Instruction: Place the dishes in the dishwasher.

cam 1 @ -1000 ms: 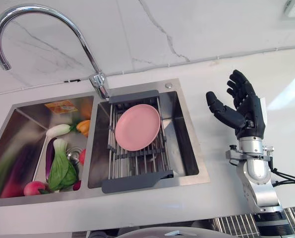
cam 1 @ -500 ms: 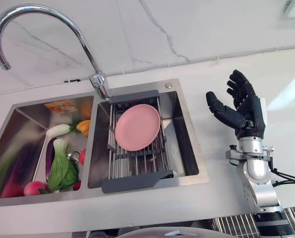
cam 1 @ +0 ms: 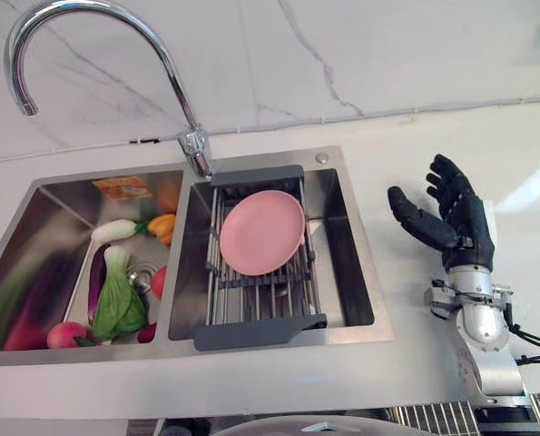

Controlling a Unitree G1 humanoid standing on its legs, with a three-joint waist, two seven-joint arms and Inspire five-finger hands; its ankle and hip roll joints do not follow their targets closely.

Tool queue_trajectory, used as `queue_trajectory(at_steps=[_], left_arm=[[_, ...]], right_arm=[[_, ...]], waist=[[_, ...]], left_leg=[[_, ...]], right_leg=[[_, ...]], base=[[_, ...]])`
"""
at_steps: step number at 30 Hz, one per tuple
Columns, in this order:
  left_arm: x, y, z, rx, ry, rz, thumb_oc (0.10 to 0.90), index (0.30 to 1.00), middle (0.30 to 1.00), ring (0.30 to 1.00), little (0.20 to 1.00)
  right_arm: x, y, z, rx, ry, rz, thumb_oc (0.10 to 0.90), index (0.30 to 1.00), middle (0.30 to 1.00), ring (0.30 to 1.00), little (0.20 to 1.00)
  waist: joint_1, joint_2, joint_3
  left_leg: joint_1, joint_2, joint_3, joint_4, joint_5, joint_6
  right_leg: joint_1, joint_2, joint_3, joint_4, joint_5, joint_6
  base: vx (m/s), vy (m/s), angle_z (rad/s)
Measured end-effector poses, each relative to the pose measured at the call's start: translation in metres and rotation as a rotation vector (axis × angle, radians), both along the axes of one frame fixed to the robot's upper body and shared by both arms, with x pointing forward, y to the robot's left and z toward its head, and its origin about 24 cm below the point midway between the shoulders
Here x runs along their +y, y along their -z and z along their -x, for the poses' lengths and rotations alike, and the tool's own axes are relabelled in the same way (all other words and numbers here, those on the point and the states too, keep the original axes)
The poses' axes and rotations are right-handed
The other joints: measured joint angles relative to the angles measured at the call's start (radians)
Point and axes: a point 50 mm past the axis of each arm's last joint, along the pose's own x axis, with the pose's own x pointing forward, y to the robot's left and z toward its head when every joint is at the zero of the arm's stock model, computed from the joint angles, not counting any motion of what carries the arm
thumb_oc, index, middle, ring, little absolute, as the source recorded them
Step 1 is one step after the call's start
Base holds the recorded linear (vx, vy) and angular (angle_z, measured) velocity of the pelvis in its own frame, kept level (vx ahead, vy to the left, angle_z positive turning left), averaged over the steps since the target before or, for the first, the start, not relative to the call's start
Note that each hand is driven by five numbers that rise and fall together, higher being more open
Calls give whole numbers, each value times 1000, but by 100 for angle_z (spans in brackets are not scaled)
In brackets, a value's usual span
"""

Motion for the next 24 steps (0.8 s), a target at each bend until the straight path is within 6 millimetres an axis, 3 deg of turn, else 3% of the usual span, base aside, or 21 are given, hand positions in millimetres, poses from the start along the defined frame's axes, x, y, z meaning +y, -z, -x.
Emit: queue_trajectory(at_steps=[4,8,12,17,22,24], left_arm=[[4,-1,1,5,13,-3,800,900,900,900,900],[9,-1,4,18,7,-10,800,900,900,900,900],[14,-1,6,27,5,-12,800,900,900,900,900],[17,-1,8,36,26,-17,800,900,900,900,900],[17,-1,12,52,28,-1,800,900,900,900,900],[19,0,17,62,13,4,800,900,900,900,900]], right_arm=[[6,-17,0,-67,-22,77,800,900,900,900,900],[5,-22,-2,-74,-26,155,800,900,900,900,900],[1,-35,-2,-79,-30,382,800,900,900,900,900],[-9,-64,-5,-84,-72,772,800,900,900,900,900],[8,-77,-9,-83,-219,895,800,900,900,900,900],[24,-81,-14,-96,-315,950,800,900,900,900,900]], waist=[[3,-16,-9],[6,-39,-25],[12,-60,-41],[12,-58,-45],[12,-54,-48],[10,-54,-48]], left_leg=[[4,-4,-2,0,1,-2],[5,-14,-10,-1,-1,-5],[0,-41,-15,-1,-3,1],[-2,-53,-19,0,-3,6],[0,-53,-16,0,-3,6],[9,-51,-5,0,-4,7]], right_leg=[[6,-4,-3,1,0,0],[15,-16,-11,1,-1,-1],[16,-44,-15,0,-1,10],[16,-57,-21,1,0,17],[15,-57,-20,1,0,18],[15,-55,-10,1,0,18]], base=[[-3,74,3],[21,93,7],[-4,78,5],[4,42,3],[-7,1,-1],[-19,-3,-11]])
